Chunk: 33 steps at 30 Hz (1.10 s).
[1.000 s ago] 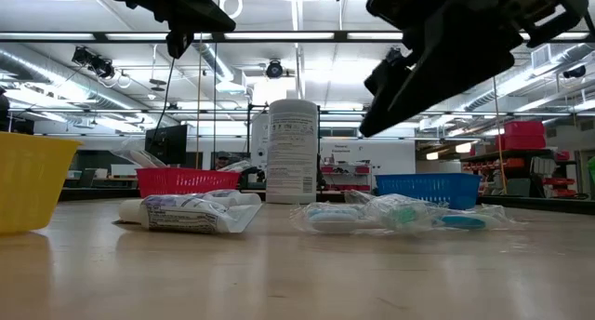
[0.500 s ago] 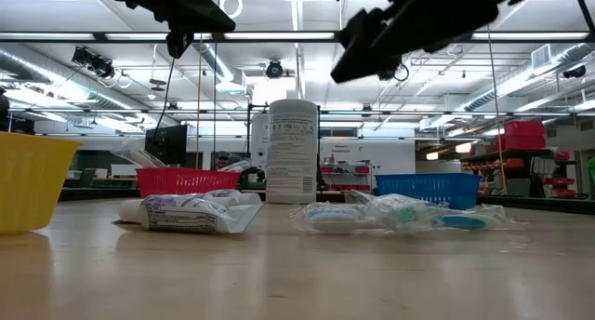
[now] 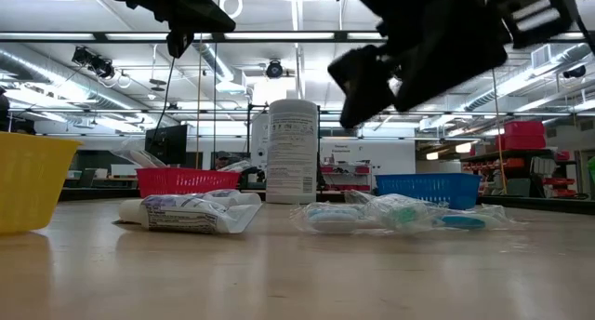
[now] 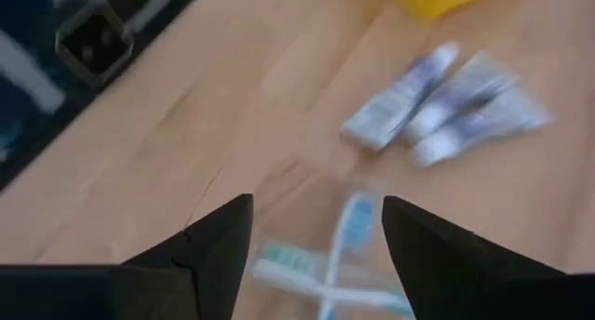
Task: Pick & Place Travel size toiletries
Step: Put the green toothbrush into the orange basket
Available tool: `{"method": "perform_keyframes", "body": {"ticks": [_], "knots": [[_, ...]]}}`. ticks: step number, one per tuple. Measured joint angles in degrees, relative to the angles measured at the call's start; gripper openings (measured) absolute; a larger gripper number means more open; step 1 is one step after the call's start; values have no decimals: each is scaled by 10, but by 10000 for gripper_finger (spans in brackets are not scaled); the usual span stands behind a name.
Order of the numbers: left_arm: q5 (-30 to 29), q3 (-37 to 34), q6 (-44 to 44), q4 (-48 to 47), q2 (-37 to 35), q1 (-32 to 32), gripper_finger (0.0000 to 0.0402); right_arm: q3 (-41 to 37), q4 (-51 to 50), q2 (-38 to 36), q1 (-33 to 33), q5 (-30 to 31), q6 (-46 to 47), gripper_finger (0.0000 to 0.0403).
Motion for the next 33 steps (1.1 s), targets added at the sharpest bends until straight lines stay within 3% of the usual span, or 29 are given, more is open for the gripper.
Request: {"method": "perform_keyframes", "body": {"ticks": [12, 22, 27, 33], "knots": [[-14, 0, 0, 0, 0, 0, 18, 0, -1, 51, 7, -1, -72, 244], [-16, 0, 0, -2, 0, 0, 18, 0, -2, 81, 32, 0, -128, 271], [-24, 0, 0, -2, 0, 0, 18, 0, -1, 90, 35, 64, -131, 269], [-25, 0, 0, -2, 0, 0, 18, 0, -1, 91, 35, 66, -132, 252]]}}
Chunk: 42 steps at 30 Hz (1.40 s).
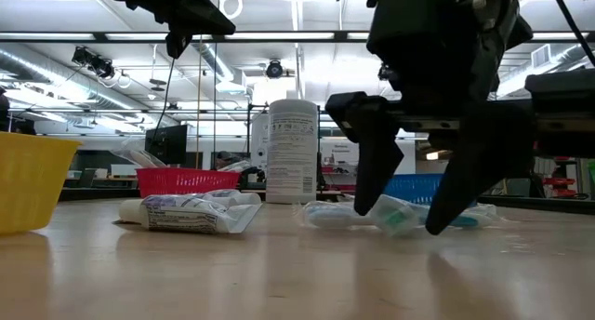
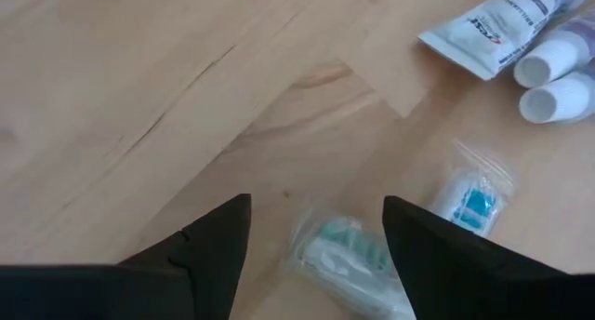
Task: Pick & Place Travel size toiletries
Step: Put the green toothbrush into the orange basket
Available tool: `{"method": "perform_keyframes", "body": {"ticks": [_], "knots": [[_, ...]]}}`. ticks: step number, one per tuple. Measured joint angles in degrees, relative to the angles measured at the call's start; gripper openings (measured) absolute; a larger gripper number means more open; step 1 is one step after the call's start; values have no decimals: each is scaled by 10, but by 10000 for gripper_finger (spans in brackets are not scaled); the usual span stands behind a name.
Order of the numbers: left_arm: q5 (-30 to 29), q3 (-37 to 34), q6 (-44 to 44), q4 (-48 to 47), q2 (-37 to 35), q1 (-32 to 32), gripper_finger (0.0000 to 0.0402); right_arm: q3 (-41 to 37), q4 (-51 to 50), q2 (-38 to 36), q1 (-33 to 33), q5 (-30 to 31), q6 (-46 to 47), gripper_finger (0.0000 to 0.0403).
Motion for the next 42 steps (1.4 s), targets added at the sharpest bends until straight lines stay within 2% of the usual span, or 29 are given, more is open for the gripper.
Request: {"method": "perform_keyframes", "body": {"ticks": [10, 21, 30, 37, 42], "knots": [[0, 0, 0, 0, 0, 0, 18, 0, -9, -4, 5, 25, -10, 235], [0, 0, 0, 0, 0, 0, 18, 37, -45, -8, 15, 25, -23, 254], [3, 0, 0, 0, 0, 0, 18, 64, -131, -8, 15, 25, -149, 236], [4, 0, 0, 0, 0, 0, 18, 64, -138, -8, 15, 25, -230, 223], [7, 0, 0, 0, 0, 0, 18, 62, -136, -8, 10, 58, -258, 209]]}}
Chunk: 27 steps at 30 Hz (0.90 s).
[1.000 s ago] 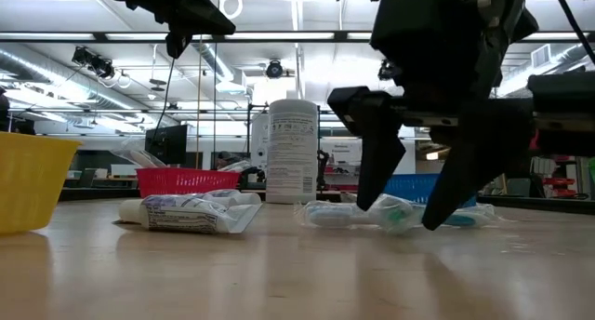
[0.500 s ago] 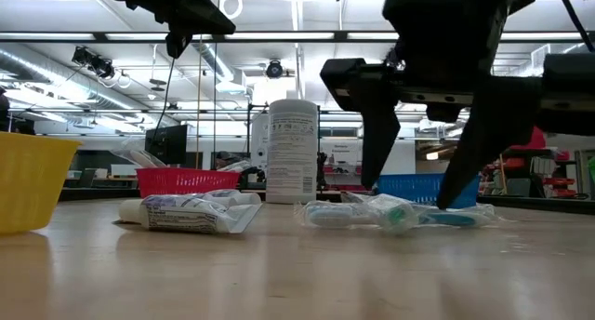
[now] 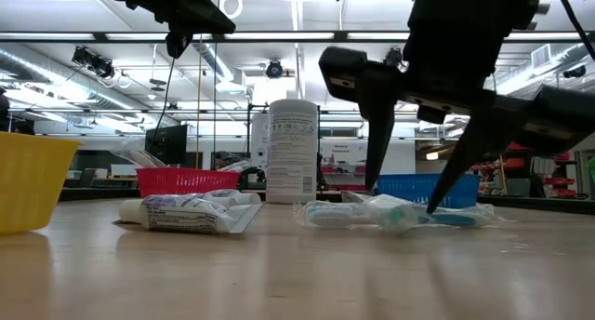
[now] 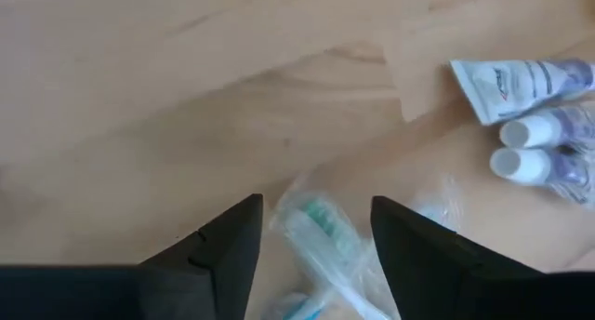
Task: Pick & Place Travel size toiletries
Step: Put the green toothbrush into the orange basket
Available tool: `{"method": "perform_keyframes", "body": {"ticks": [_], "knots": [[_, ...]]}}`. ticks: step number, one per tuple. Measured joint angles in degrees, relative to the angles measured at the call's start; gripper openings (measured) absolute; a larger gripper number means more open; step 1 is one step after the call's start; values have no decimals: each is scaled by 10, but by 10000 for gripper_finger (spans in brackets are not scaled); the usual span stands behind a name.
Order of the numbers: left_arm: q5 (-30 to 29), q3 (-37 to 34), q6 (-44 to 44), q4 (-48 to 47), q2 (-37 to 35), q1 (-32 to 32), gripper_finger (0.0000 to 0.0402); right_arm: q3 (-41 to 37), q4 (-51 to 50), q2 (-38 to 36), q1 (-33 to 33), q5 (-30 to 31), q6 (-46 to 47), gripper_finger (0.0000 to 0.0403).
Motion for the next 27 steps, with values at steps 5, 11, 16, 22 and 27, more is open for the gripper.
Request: {"method": "perform_keyframes", "body": {"ticks": [5, 11, 16, 22, 27], "knots": [[5, 0, 0, 0, 0, 0, 18, -8, 1, 0, -14, 1, -16, 196], [6, 0, 0, 0, 0, 0, 18, -11, 5, 12, -25, 1, -35, 188], [6, 0, -4, 0, 0, 0, 18, -11, 8, 19, -26, 9, -49, 190], [6, 0, -4, 0, 0, 0, 18, -11, 8, 19, -26, 10, -50, 175], [6, 0, -4, 0, 0, 0, 18, -11, 8, 20, -26, 10, -50, 135]]}}
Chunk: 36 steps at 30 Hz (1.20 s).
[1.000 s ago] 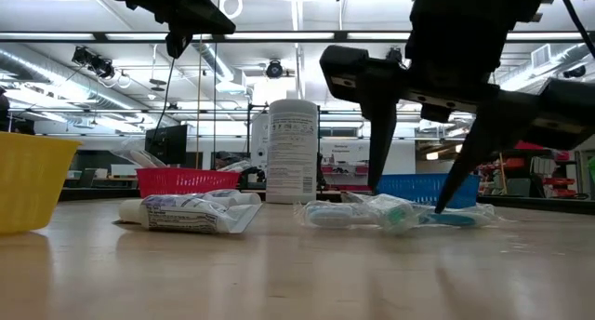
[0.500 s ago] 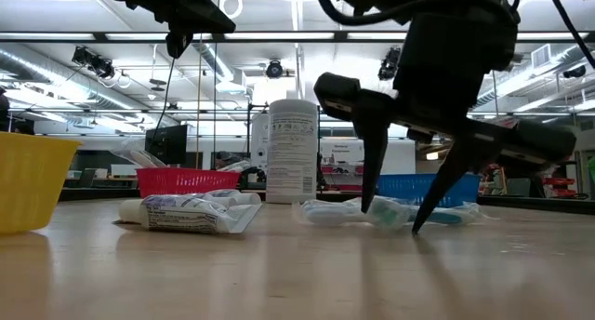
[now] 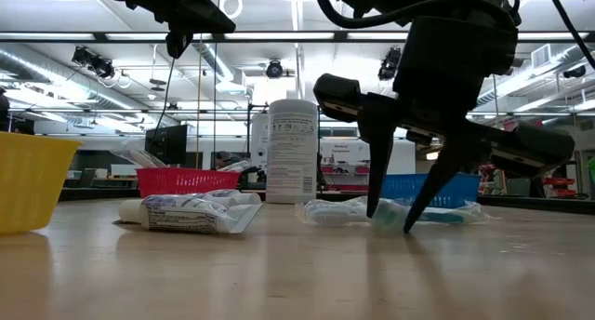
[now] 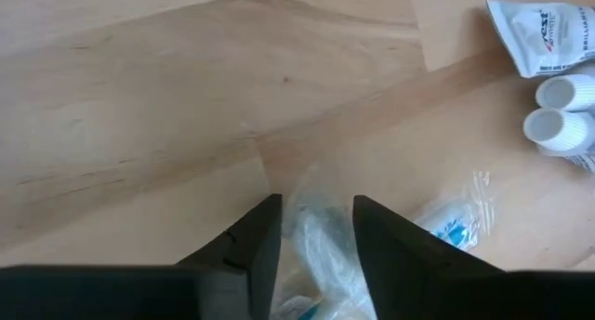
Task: Pick & Place Travel size toiletries
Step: Put the green toothbrush into the orange basket
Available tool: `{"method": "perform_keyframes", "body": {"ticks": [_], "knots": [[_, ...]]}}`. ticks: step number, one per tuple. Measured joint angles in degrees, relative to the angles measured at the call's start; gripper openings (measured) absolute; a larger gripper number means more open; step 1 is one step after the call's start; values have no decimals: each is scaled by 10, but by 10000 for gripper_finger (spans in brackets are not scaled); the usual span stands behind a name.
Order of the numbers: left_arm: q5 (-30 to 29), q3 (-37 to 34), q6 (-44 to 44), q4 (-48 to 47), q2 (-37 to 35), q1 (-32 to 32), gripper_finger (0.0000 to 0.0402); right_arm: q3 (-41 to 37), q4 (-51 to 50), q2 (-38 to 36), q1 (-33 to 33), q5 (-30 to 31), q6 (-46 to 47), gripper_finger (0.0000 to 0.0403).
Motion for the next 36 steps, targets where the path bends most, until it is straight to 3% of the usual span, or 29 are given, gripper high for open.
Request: {"method": "perform_keyframes", "body": {"ticks": [10, 27, 36], "knots": [[0, 0, -1, 0, 0, 0, 18, 0, 5, 0, 0, 2, 0, 73], [0, 0, -2, 0, 0, 0, 18, 40, 17, 0, 1, 25, 0, 66], [0, 0, -2, 0, 0, 0, 18, 87, 13, -1, 1, 91, 11, 65]]}}
